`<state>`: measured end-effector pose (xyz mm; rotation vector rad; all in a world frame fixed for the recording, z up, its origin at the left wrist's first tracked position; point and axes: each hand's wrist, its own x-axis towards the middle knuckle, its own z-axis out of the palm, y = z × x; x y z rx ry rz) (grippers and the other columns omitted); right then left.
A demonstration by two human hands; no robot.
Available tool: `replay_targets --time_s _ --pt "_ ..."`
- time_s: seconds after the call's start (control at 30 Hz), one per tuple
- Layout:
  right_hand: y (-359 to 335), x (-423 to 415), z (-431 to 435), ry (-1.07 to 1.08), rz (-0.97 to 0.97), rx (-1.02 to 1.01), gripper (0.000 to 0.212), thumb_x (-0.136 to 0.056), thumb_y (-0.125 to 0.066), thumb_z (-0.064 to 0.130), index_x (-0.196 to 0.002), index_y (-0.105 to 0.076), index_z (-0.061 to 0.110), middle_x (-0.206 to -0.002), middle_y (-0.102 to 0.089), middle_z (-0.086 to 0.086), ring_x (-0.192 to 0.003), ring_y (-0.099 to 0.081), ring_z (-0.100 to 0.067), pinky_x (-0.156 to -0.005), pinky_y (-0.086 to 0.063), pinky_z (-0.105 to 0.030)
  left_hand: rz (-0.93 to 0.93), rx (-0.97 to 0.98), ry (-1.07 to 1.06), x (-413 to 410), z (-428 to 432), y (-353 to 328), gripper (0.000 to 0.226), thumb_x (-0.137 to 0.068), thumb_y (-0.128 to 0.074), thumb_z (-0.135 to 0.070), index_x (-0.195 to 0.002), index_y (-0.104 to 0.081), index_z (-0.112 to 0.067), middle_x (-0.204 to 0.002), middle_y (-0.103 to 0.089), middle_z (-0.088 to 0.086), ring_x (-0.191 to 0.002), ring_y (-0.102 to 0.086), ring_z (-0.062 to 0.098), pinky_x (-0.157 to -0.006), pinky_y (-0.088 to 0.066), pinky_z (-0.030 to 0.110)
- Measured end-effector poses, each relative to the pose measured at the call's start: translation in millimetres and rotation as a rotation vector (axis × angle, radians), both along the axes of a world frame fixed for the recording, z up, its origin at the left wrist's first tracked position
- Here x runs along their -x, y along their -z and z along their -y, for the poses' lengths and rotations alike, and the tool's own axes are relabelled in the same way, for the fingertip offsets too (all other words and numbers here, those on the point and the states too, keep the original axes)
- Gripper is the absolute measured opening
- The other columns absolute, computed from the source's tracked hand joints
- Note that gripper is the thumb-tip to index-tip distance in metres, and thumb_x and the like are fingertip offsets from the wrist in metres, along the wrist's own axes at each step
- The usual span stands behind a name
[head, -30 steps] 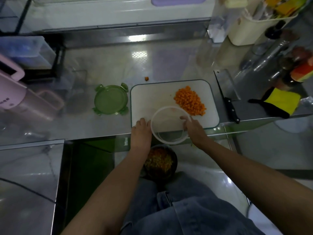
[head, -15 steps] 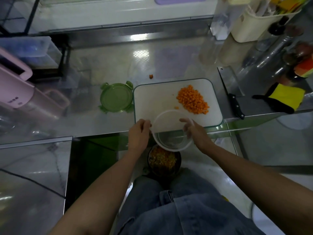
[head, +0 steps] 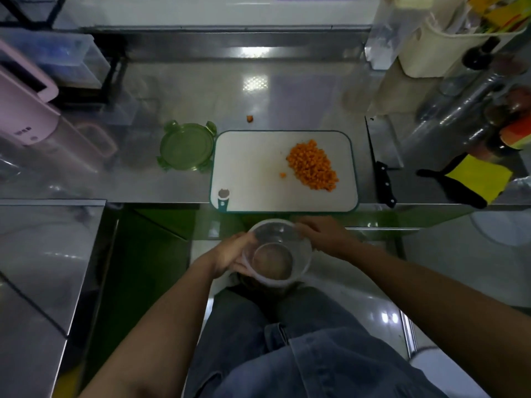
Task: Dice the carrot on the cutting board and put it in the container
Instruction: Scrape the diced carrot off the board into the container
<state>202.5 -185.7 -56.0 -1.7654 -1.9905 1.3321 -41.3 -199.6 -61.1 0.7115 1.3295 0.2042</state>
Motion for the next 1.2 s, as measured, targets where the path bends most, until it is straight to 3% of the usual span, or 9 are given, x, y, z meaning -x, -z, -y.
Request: replay_targets --time_s 0.07,0.13,0.23,0.33,0.53,0.77,0.97,1.1,1.2 --pt "2 -11 -2 0.071 0.088 -0.142 0.044 -0.086 -0.039 0.056 -0.077 -0.062 0.019 -0.072 -0.062 -0.004 -0.067 -0.059 -0.023 -0.063 -0.048 -0.039 -0.063 0.035 0.072 -9 6 -3 0.039 -0.094 -0.052 -0.04 -0.119 -0.055 -0.012 -0.104 -0.068 0.018 -0.084 -0.069 0.031 -0.066 -0.059 0.035" --pt "3 -19 -7 0.119 0.111 -0.272 0.041 -0.09 -0.047 0.042 -0.071 -0.06 0.008 -0.065 -0.059 -0.011 -0.061 -0.056 -0.027 -0.056 -0.041 -0.035 -0.102 0.026 0.058 -20 9 -3 0.031 -0.095 -0.052 -0.042 -0.113 -0.054 -0.016 -0.1 -0.066 0.015 -0.082 -0.068 0.029 -0.065 -0.059 0.033" --pt "2 -28 -20 0.186 0.037 -0.397 0.023 -0.091 -0.057 0.02 -0.076 -0.062 0.004 -0.069 -0.06 -0.012 -0.062 -0.055 -0.026 -0.057 -0.041 -0.035 -0.09 0.055 -0.076 -41 9 1 0.031 -0.094 -0.052 -0.047 -0.105 -0.054 -0.018 -0.097 -0.066 0.014 -0.08 -0.068 0.029 -0.059 -0.059 0.033" --pt "3 -37 -35 0.267 0.0 -0.449 0.011 -0.088 -0.059 0.014 -0.086 -0.064 0.005 -0.081 -0.062 -0.01 -0.071 -0.055 -0.021 -0.063 -0.044 -0.032 -0.094 0.079 -0.131 -62 6 3 0.035 -0.096 -0.047 -0.047 -0.102 -0.056 -0.014 -0.089 -0.066 0.012 -0.072 -0.066 0.023 -0.049 -0.055 0.027" --pt "10 -52 -57 0.26 -0.022 -0.512 0.013 -0.086 -0.057 0.003 -0.096 -0.064 0.004 -0.097 -0.055 -0.014 -0.081 -0.055 -0.023 -0.072 -0.044 -0.029 -0.006 0.144 -0.176 -85 -2 18 0.038 -0.097 -0.05 -0.038 -0.118 -0.059 -0.007 -0.101 -0.067 0.014 -0.084 -0.068 0.026 -0.061 -0.059 0.033" --pt "21 -49 -75 0.239 0.03 -0.389 0.053 -0.084 -0.056 0.008 -0.136 -0.047 0.004 -0.139 -0.046 -0.018 -0.128 -0.042 -0.032 -0.107 -0.034 -0.037 0.105 0.184 -0.219 -87 -8 29 0.032 -0.097 -0.052 -0.028 -0.116 -0.059 -0.004 -0.103 -0.068 0.019 -0.091 -0.068 0.03 -0.073 -0.06 0.04" --pt "26 -50 -63 0.298 -0.007 -0.434 0.048 -0.082 -0.056 -0.002 -0.13 -0.05 -0.003 -0.128 -0.052 -0.023 -0.119 -0.049 -0.035 -0.1 -0.035 -0.028 0.104 0.179 -0.203 -91 -7 35 0.033 -0.096 -0.053 -0.026 -0.119 -0.057 -0.003 -0.106 -0.067 0.02 -0.092 -0.067 0.03 -0.072 -0.06 0.04" --pt "27 -52 -69 0.265 -0.052 -0.354 0.053 -0.089 -0.054 0.001 -0.14 -0.04 -0.001 -0.145 -0.04 -0.02 -0.133 -0.039 -0.031 -0.113 -0.031 -0.039 0.104 0.178 -0.213 -92 -9 36 0.034 -0.096 -0.054 -0.025 -0.122 -0.056 -0.002 -0.119 -0.063 0.025 -0.102 -0.065 0.035 -0.072 -0.06 0.042" --pt "31 -52 -61 0.238 -0.088 -0.348 0.05 -0.09 -0.052 0.001 -0.14 -0.043 0.002 -0.145 -0.042 -0.016 -0.134 -0.04 -0.028 -0.113 -0.032 -0.04 0.119 0.179 -0.191 -89 -11 38 0.034 -0.096 -0.054 -0.028 -0.118 -0.058 -0.003 -0.111 -0.065 0.025 -0.096 -0.066 0.034 -0.071 -0.06 0.042"
